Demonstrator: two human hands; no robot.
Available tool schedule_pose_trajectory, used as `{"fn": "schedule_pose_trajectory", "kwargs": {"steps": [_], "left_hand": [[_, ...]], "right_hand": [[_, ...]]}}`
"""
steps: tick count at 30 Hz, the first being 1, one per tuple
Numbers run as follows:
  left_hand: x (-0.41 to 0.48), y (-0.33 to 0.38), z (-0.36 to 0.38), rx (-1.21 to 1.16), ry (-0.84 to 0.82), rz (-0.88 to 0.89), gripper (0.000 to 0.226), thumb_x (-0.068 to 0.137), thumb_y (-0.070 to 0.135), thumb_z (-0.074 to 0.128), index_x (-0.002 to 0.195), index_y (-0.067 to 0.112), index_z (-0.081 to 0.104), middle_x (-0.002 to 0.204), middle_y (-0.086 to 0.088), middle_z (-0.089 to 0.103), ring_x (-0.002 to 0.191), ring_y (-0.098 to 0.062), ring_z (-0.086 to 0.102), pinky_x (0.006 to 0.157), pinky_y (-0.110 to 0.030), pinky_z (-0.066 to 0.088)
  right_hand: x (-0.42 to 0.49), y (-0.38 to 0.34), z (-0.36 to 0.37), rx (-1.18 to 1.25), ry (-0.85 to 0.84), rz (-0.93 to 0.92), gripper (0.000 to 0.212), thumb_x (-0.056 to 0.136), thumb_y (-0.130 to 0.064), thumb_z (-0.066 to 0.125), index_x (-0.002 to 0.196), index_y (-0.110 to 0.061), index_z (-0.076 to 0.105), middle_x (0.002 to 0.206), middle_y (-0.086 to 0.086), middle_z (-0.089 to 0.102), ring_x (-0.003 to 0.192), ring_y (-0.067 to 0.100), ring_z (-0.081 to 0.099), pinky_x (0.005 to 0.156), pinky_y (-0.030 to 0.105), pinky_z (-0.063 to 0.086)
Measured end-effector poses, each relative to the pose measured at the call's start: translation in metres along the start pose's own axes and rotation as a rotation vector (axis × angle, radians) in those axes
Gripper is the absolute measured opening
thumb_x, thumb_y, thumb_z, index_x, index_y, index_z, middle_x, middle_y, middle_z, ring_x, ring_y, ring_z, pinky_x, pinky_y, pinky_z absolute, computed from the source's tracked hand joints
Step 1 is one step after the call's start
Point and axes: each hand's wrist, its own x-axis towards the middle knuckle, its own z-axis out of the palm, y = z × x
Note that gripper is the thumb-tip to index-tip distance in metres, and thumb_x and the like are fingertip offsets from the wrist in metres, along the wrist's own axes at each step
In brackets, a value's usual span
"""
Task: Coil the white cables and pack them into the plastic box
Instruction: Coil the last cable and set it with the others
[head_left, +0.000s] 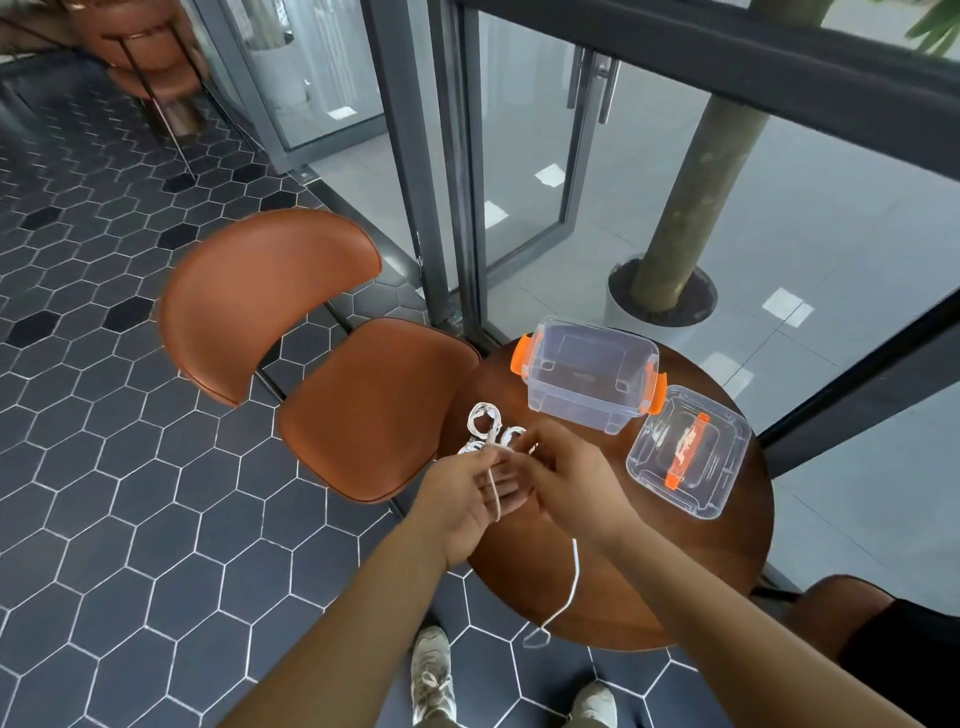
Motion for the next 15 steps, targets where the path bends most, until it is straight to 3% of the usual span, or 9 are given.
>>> {"fn": "schedule_pose_trajectory", "kwargs": {"steps": [3, 7, 10, 13, 15], "left_hand": [[-0.006, 0.003, -0.001, -0.233, -0.129, -0.024, 0.03, 0.097, 0.012, 0.043, 0.11, -0.003, 0.066, 0.11, -0.022, 0.069, 0.095, -0.029, 0.07, 0.086, -0.043, 0.058], [-0.008, 0.002, 0.006, -0.204, -0.045, 0.053, 0.031, 0.103, 0.024, 0.047, 0.099, 0.002, 0.069, 0.106, -0.018, 0.074, 0.097, -0.03, 0.071, 0.094, -0.044, 0.052], [-0.01, 0.013, 0.007, -0.364, -0.027, 0.068, 0.029, 0.105, 0.025, 0.044, 0.099, 0.002, 0.061, 0.106, -0.023, 0.073, 0.097, -0.036, 0.072, 0.091, -0.048, 0.053], [-0.012, 0.027, 0.003, -0.455, -0.016, 0.119, 0.033, 0.106, 0.026, 0.041, 0.092, 0.003, 0.061, 0.084, -0.02, 0.075, 0.08, -0.034, 0.076, 0.083, -0.05, 0.059], [-0.014, 0.034, -0.001, -0.478, -0.027, 0.138, 0.034, 0.106, 0.027, 0.041, 0.09, 0.004, 0.061, 0.073, -0.015, 0.074, 0.069, -0.029, 0.076, 0.074, -0.044, 0.063]], "right_hand": [[-0.007, -0.001, -0.001, 0.037, 0.007, 0.006, 0.017, 0.093, -0.016, 0.065, 0.081, -0.026, 0.059, 0.068, -0.005, 0.07, 0.047, 0.001, 0.059, 0.054, 0.019, 0.043], [-0.013, 0.0, 0.0, 0.014, -0.007, -0.062, 0.019, 0.092, -0.011, 0.062, 0.099, -0.028, 0.069, 0.065, -0.019, 0.066, 0.054, 0.0, 0.061, 0.057, 0.016, 0.045], [-0.023, 0.004, 0.003, 0.022, -0.032, -0.148, 0.017, 0.094, -0.014, 0.059, 0.099, -0.029, 0.066, 0.064, -0.013, 0.065, 0.054, 0.006, 0.058, 0.062, 0.03, 0.053], [-0.035, 0.013, 0.001, 0.074, -0.119, -0.202, 0.044, 0.099, -0.013, 0.057, 0.088, -0.056, 0.059, 0.062, -0.007, 0.061, 0.055, 0.004, 0.057, 0.061, 0.016, 0.046], [-0.036, 0.023, -0.001, 0.058, -0.167, -0.19, 0.04, 0.1, -0.022, 0.058, 0.083, -0.058, 0.057, 0.062, -0.009, 0.058, 0.056, 0.004, 0.056, 0.061, 0.015, 0.043]]}}
